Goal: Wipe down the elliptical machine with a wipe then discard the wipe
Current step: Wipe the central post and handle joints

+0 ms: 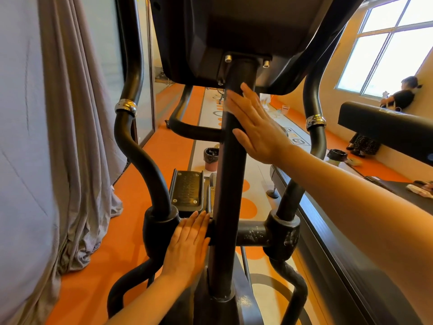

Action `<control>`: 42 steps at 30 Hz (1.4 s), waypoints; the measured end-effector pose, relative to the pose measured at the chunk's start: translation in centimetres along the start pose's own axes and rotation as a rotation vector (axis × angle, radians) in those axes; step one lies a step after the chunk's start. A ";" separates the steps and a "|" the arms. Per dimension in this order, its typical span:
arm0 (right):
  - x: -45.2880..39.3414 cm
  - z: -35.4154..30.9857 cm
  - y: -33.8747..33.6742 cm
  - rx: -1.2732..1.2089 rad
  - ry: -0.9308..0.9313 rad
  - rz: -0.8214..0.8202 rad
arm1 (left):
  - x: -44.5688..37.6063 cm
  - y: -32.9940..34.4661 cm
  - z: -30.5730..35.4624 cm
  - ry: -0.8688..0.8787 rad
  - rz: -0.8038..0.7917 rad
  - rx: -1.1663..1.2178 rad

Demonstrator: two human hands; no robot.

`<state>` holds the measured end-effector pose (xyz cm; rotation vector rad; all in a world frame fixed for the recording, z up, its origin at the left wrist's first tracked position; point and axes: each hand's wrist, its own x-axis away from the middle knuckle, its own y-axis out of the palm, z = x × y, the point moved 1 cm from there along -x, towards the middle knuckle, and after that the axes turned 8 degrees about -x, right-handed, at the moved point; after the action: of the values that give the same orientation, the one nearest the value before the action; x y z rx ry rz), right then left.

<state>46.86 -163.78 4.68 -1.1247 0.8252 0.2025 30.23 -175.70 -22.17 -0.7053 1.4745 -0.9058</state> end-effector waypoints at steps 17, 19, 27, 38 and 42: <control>9.7 -4.1 5.4 -0.048 0.003 -0.148 | 0.0 -0.8 0.3 0.044 0.046 -0.097; 10.8 -4.7 6.2 -0.057 0.021 -0.162 | -0.1 -0.7 0.2 0.045 0.063 -0.091; 15.3 -7.6 8.6 -0.141 0.097 -0.187 | 0.2 -0.7 -0.3 0.129 0.109 -0.097; 20.5 -10.4 11.2 -0.043 0.026 -0.218 | 3.3 0.2 -2.1 0.201 0.176 -0.292; 22.6 -11.3 12.2 0.002 0.022 -0.274 | 3.4 0.2 -2.0 0.197 0.190 -0.306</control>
<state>50.53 -173.67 -21.32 -1.2265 0.6818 -0.0388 27.90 -178.22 -24.06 -0.6966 1.8468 -0.6227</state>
